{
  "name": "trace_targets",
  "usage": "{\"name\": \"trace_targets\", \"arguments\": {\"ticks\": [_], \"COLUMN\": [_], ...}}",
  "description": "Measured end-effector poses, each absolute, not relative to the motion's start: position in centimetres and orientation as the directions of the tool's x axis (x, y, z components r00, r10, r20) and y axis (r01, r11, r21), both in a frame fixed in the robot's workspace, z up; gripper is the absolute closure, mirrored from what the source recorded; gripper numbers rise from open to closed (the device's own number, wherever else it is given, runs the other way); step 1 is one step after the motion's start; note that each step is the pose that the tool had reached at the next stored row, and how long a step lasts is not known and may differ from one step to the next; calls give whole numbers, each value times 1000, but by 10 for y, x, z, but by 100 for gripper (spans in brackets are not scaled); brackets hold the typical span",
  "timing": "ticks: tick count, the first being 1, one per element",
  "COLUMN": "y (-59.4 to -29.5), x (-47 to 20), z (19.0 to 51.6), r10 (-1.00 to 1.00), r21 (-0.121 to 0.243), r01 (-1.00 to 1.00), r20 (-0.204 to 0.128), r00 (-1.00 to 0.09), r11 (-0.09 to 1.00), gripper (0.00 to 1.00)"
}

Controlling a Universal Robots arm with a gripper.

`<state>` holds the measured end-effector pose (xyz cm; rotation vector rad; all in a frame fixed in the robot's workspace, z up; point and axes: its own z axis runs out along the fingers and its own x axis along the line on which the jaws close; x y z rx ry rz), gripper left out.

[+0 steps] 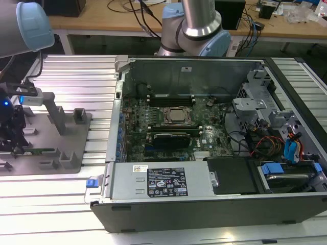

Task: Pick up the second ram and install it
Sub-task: 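Pick up the second ram and move it above second insertion slot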

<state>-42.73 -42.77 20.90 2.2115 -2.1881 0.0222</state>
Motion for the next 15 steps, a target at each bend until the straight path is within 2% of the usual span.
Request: {"name": "trace_targets", "arguments": {"ticks": [7, 8, 9, 11, 12, 15], "y": [-428, -428, -428, -428, -428, -428], "x": [-427, -427, -427, -427, -427, -427], "z": [209, 209, 209, 209, 209, 209], "r10": [-999, -999, -999, -999, -999, -999], "r21": [12, 12, 12, 12, 12, 12], "r01": [-1000, -1000, -1000, -1000, -1000, -1000], "r20": [32, 32, 32, 32, 32, 32], "r00": [14, 14, 14, 14, 14, 14], "r11": [-14, -14, -14, -14, -14, -14], "gripper": [72, 74, 81, 83, 90, 90]}}
